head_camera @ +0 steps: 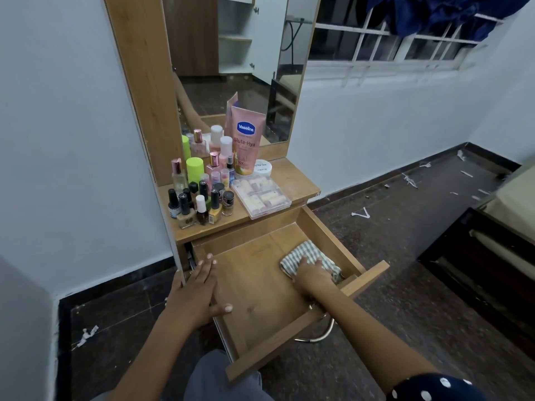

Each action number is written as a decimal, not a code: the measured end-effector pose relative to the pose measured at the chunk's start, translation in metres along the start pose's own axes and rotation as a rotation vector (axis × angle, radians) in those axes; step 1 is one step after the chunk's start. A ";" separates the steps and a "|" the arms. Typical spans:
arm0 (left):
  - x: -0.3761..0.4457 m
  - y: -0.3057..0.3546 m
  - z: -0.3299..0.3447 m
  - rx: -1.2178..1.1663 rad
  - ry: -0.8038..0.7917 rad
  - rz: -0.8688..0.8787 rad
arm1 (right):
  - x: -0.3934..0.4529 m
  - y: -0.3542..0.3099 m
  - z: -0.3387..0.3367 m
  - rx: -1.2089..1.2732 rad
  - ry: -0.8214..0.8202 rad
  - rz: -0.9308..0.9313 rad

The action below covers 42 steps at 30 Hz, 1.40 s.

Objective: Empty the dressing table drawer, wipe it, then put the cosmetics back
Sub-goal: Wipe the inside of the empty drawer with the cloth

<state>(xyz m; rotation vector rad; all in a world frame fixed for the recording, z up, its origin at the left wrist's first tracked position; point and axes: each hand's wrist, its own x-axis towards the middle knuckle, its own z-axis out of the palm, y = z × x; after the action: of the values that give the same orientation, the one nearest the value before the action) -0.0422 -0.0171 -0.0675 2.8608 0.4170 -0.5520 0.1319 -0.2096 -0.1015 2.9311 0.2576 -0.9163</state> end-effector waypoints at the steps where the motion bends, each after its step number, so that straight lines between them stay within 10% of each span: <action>1: 0.000 0.000 0.000 -0.004 0.001 0.000 | -0.003 0.001 0.000 -0.033 0.000 0.021; 13: -0.002 0.002 -0.004 0.040 -0.011 0.001 | 0.000 -0.004 -0.017 -0.248 0.311 -0.291; 30: -0.006 0.009 -0.016 0.105 -0.054 -0.007 | -0.022 0.050 -0.090 0.645 0.798 -0.342; 42: -0.008 0.011 -0.020 0.127 -0.049 -0.026 | 0.013 -0.030 -0.165 0.365 0.916 -0.284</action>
<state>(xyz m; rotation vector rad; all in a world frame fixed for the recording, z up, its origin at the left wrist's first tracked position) -0.0390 -0.0248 -0.0451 2.9591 0.4256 -0.6742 0.2290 -0.1608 0.0264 3.4916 0.5989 0.5092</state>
